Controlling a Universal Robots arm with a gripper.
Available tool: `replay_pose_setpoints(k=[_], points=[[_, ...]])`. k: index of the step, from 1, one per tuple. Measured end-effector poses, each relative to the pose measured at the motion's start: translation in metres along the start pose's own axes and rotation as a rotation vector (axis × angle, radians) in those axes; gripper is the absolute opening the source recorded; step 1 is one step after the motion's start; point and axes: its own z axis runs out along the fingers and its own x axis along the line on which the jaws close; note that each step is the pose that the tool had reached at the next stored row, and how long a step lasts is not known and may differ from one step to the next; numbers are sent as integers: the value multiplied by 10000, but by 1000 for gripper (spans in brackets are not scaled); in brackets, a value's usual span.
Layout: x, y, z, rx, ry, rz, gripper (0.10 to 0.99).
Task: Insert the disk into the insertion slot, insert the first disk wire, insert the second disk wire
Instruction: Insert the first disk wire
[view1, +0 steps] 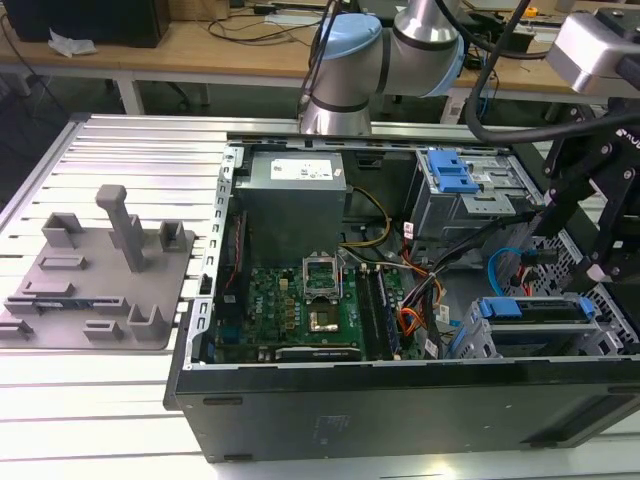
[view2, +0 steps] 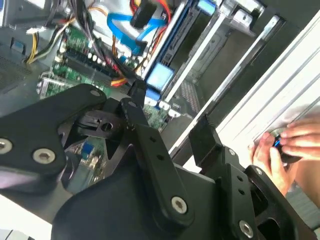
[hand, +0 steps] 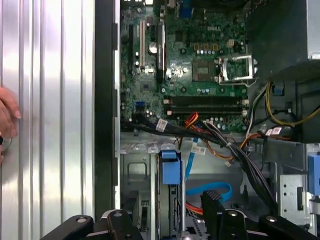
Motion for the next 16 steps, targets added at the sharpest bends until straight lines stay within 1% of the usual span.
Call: replay_pose_setpoints(k=[2, 3, 4, 5, 7, 8, 10, 11, 12, 13, 14, 15, 16], points=[[-6, 0, -1, 316, 66, 29, 620], [-8, 8, 4, 487, 171, 156, 620], [-56, 26, 10, 495, 501, 156, 620], [-192, 26, 14, 497, 683, 152, 620], [-341, 27, 20, 497, 698, 152, 620], [-406, 28, 25, 488, 879, 150, 620], [-425, 29, 25, 446, 1250, 145, 620], [-434, 29, 26, 426, 1548, 140, 620], [-446, 28, 25, 418, 1977, 133, 620], [-450, 27, 26, 419, 2144, 131, 620], [-453, 27, 26, 422, 2439, 128, 620], [-453, 28, 26, 423, 2783, 122, 620], [-454, 28, 27, 425, 2983, 118, 620]])
